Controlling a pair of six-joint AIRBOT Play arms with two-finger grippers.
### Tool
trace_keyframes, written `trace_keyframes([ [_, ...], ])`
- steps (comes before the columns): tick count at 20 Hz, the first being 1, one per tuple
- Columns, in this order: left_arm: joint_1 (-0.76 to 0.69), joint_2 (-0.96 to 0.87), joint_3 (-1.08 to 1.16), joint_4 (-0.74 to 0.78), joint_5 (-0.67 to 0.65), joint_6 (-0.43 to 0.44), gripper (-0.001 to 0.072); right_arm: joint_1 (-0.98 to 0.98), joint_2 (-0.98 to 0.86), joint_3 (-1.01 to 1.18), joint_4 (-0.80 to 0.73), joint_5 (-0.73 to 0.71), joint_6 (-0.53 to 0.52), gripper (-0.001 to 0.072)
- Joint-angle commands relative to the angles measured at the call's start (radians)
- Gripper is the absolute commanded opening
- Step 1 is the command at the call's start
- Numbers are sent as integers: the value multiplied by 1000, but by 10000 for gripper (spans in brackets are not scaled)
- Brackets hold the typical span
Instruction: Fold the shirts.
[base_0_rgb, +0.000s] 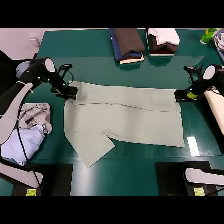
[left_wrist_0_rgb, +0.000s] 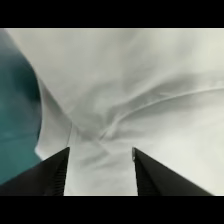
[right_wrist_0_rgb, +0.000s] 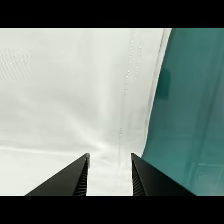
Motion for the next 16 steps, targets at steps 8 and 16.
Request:
trace_keyframes([
  [8,-4,501,-448,7,24,-138,472,-187,395,-452,2,123,3,470],
  [16,-4,636,-659,-70,84,-155,473,-203,475,-700,80,103,21,468],
])
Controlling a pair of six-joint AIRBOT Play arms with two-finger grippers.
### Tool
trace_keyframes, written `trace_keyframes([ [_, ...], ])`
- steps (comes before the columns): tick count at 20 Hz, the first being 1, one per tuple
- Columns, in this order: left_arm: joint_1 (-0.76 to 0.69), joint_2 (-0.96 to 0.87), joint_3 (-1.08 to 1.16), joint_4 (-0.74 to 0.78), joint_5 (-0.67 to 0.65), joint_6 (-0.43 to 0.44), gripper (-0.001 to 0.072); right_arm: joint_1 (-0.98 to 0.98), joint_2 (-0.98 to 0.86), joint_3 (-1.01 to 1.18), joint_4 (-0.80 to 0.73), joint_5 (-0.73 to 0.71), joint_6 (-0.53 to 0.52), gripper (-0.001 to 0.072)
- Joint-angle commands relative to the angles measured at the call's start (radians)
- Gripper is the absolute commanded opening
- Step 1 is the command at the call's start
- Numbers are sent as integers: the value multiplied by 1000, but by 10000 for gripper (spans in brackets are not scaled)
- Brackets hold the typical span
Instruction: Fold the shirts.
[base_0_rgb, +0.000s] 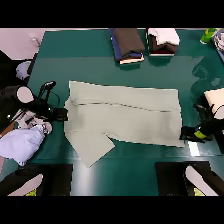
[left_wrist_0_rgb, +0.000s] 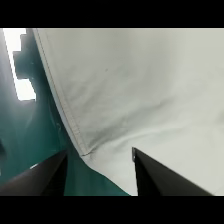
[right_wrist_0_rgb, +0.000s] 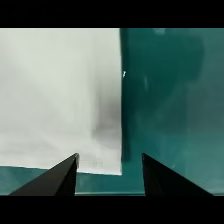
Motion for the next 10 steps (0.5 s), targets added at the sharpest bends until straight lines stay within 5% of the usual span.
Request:
trace_keyframes([
  [1,0,28,-45,-17,12,-8,473,-5,19,-77,28,-21,13,468],
  [7,0,28,-45,-16,26,-8,473,-5,19,-78,79,-40,13,398],
  [10,0,29,-45,4,-15,-8,473,-5,19,-78,78,-36,-10,24],
])
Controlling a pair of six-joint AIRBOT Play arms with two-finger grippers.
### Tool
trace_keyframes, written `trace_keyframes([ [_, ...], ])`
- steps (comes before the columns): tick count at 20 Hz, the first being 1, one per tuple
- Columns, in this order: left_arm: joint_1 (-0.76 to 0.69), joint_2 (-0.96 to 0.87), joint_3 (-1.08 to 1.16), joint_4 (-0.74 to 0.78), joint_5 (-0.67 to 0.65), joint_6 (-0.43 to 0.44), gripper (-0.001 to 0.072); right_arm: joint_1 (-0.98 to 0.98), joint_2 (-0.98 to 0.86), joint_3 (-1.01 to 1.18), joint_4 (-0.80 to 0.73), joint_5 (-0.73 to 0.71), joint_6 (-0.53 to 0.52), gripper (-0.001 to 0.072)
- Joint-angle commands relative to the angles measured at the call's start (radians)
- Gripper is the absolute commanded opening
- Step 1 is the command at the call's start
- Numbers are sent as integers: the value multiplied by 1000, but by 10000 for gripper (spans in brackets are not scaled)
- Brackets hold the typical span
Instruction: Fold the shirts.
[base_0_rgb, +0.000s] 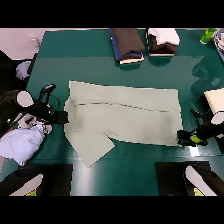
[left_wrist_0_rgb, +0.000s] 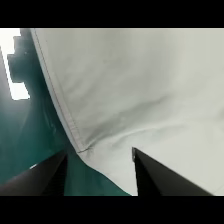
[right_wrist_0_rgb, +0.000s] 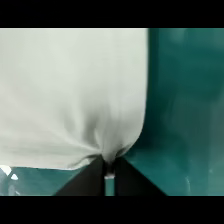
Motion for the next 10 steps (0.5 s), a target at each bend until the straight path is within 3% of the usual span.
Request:
trace_keyframes([
  [1,0,3,-3,28,-50,-3,473,0,2,-2,2,3,-19,20],
  [5,0,64,-113,23,-48,-47,474,1,1,-2,2,0,-19,20],
  [10,-27,86,-293,-122,65,-53,475,1,1,-2,2,-16,-19,20],
])
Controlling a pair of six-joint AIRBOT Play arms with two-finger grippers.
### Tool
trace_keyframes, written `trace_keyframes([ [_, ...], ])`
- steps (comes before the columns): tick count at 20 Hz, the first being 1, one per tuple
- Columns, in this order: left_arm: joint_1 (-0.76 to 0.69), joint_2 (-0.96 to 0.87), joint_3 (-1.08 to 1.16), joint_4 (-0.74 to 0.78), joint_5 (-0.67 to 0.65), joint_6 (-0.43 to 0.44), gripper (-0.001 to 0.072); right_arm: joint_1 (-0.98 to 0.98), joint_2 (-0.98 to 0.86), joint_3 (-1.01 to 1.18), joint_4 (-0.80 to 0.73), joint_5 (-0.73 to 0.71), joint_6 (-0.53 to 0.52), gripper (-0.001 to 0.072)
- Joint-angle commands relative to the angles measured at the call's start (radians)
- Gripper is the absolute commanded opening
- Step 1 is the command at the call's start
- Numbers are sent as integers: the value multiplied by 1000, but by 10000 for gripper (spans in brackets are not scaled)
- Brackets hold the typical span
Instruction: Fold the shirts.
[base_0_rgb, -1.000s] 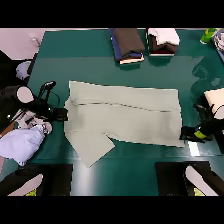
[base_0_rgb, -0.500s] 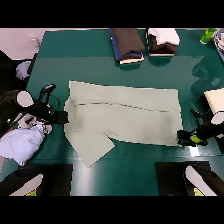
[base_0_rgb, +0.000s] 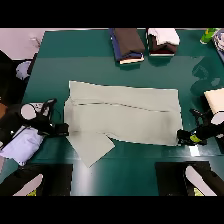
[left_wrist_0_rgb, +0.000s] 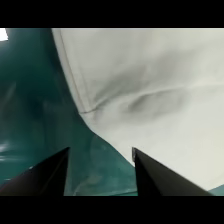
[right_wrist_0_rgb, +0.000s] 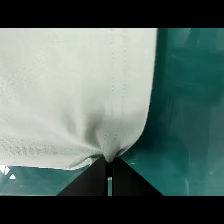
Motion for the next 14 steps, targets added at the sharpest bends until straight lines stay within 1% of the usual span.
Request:
trace_keyframes([
  [1,-53,11,-108,-76,87,-10,475,1,1,0,0,-11,-1,19],
  [5,-195,11,-141,-73,198,-89,473,1,1,0,0,-10,-2,20],
  [8,-208,11,-141,-72,204,-95,472,1,1,0,0,-10,-2,20],
  [9,-208,11,-141,-71,204,-96,433,1,1,0,0,-10,-2,19],
  [10,-208,11,-140,-69,203,-93,158,0,2,2,0,-8,-2,20],
  [11,-208,11,-137,-68,202,-85,39,1,3,12,0,-1,-8,19],
  [12,-208,11,-126,-58,185,-86,24,0,3,29,-5,12,-9,19],
  [14,-208,20,-85,-10,123,-87,23,1,3,77,-9,43,-9,19],
])
